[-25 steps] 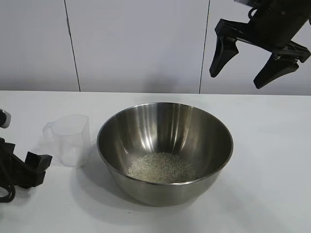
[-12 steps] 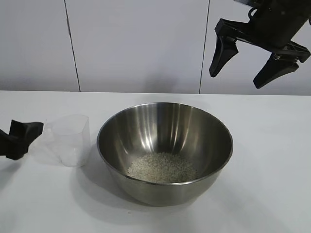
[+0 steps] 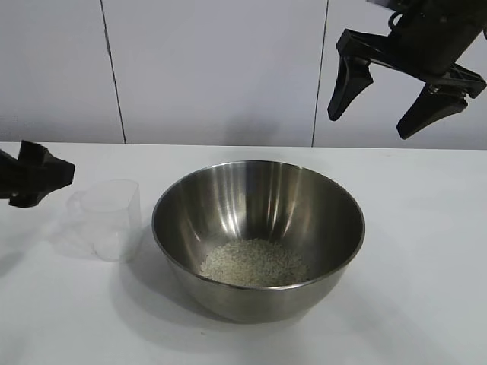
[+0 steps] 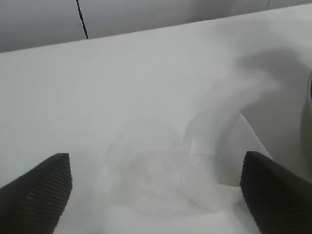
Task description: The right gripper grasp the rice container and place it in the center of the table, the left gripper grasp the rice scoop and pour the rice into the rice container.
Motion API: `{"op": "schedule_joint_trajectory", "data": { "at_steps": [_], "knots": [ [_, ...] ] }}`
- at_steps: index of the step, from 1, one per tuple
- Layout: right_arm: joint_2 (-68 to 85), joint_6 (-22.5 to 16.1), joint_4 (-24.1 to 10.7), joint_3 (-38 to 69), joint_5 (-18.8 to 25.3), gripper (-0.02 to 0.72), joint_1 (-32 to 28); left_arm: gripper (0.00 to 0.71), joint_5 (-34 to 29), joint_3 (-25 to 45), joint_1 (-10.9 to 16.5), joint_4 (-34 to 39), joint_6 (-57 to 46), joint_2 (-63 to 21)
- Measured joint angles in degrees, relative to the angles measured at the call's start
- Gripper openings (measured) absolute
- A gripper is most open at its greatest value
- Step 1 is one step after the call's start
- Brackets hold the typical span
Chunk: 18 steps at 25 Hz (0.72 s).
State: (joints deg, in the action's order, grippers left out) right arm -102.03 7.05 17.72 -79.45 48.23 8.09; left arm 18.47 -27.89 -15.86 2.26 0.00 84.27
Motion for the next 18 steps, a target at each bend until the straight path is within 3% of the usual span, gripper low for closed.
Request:
{"op": "schedule_joint_trajectory", "data": {
  "at_steps": [5,8,13,18],
  "knots": [
    [0.0,0.0,0.0,0.0,0.0,0.652,0.0,0.68,-27.4,-14.1,0.0,-0.9,-2.2,-1.7],
    [0.0,0.0,0.0,0.0,0.0,0.652,0.0,0.681,-38.9,-22.3,0.0,-5.0,-1.0,-1.7],
    [0.0,0.0,0.0,0.0,0.0,0.652,0.0,0.681,-48.8,-32.4,0.0,-18.0,2.7,-1.7],
    [0.0,0.0,0.0,0.0,-0.1,0.652,0.0,0.683,-54.7,-37.2,0.0,-28.4,2.7,-1.7]
  ]
}}
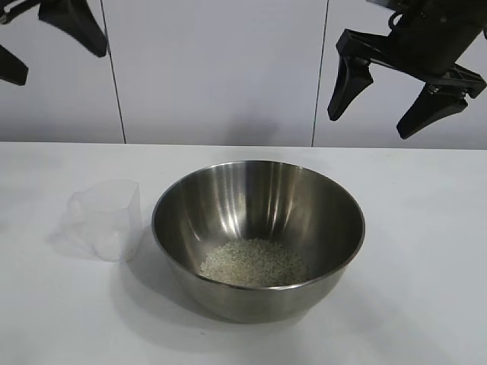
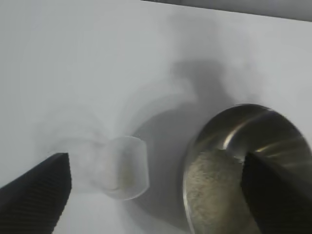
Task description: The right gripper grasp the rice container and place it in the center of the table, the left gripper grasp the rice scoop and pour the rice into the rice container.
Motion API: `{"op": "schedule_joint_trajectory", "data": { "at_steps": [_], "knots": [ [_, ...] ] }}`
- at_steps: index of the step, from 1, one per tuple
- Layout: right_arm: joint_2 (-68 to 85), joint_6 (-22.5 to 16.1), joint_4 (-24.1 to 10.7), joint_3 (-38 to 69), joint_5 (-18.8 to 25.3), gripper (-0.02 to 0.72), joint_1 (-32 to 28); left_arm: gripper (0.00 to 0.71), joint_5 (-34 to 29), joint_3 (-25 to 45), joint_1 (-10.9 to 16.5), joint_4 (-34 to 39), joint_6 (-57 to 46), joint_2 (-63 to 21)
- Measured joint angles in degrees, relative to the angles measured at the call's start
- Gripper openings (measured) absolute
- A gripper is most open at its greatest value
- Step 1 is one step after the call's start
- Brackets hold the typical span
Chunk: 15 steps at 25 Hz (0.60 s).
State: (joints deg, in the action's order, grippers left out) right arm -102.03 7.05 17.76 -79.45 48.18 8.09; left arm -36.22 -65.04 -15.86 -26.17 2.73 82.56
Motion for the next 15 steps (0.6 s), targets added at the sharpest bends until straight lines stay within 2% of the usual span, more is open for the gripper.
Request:
{"op": "schedule_joint_trajectory", "data": {
  "at_steps": [5,10,15],
  "knots": [
    [0.0,0.0,0.6,0.0,-0.1,0.652,0.0,0.683,-1.3,-0.4,0.0,-6.0,0.0,0.8],
    [0.0,0.0,1.8,0.0,-0.2,0.652,0.0,0.683,-3.5,-0.6,0.0,-12.1,2.4,6.1],
    [0.0,0.0,2.0,0.0,-0.2,0.652,0.0,0.683,-9.8,-6.6,0.0,-13.3,3.5,11.8]
  ]
}}
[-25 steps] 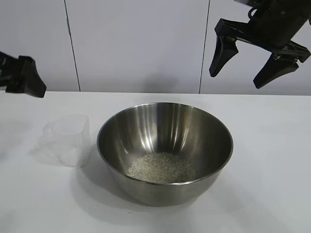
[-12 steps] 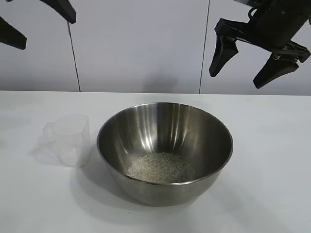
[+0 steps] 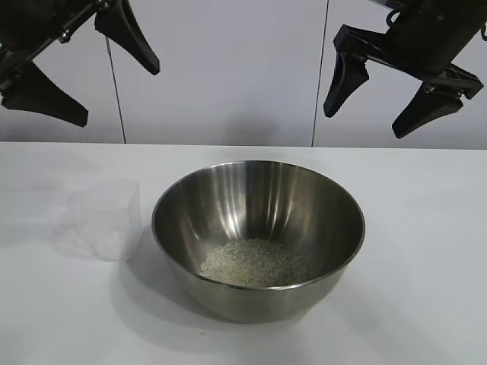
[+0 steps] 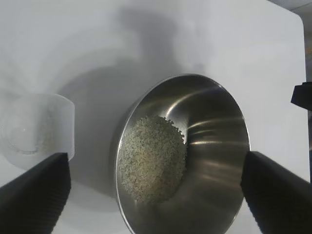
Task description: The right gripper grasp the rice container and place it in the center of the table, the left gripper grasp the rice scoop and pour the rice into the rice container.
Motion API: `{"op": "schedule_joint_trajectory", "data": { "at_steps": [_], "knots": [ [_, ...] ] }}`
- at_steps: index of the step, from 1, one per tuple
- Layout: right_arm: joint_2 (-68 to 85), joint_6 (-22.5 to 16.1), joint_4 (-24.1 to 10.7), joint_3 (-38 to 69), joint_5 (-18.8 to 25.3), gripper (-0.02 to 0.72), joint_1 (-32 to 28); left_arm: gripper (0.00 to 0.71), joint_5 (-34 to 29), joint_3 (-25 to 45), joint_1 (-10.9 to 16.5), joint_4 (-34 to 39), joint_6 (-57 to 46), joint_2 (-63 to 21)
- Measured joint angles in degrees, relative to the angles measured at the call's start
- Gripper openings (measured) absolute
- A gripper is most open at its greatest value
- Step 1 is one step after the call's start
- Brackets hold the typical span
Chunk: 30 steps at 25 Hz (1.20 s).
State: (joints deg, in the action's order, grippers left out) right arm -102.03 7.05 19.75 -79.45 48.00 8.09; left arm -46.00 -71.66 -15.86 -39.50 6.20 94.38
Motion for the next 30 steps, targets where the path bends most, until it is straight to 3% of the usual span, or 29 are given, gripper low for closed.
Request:
{"op": "schedule_joint_trajectory", "data": {
  "at_steps": [5,14,30],
  "knots": [
    [0.0,0.0,0.2,0.0,0.0,0.652,0.0,0.683,-4.1,-5.8,0.0,0.1,0.0,4.7],
    [0.0,0.0,2.1,0.0,-0.1,0.652,0.0,0.683,-5.3,-6.1,0.0,0.6,0.1,6.9],
    [0.0,0.0,2.2,0.0,-0.1,0.652,0.0,0.683,-4.6,-6.2,0.0,0.6,1.9,6.9]
  ]
}}
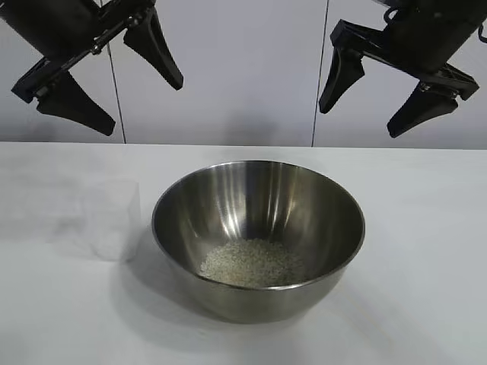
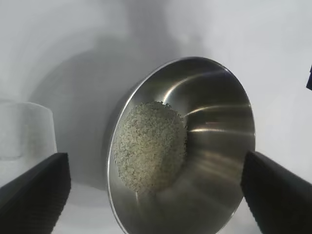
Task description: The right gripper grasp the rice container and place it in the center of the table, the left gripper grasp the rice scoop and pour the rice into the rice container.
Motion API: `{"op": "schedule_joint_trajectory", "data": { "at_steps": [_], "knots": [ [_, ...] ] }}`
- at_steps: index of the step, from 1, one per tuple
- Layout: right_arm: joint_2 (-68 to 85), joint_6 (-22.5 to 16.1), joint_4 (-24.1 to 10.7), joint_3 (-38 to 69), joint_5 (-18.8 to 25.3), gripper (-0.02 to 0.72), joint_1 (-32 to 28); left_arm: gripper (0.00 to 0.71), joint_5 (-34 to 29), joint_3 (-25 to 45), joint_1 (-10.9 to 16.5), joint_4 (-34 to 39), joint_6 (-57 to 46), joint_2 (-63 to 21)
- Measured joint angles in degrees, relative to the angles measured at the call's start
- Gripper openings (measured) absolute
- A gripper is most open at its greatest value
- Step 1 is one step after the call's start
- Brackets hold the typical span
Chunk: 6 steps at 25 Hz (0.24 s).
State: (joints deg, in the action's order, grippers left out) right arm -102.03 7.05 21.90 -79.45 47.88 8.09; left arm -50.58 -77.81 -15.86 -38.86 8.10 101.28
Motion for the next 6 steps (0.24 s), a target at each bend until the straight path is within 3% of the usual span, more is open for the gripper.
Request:
{"op": "schedule_joint_trajectory", "data": {
  "at_steps": [6],
  "knots": [
    [0.0,0.0,0.0,0.0,0.0,0.652,0.0,0.683,0.2,0.0,0.0,0.0,0.0,0.0]
  ]
}}
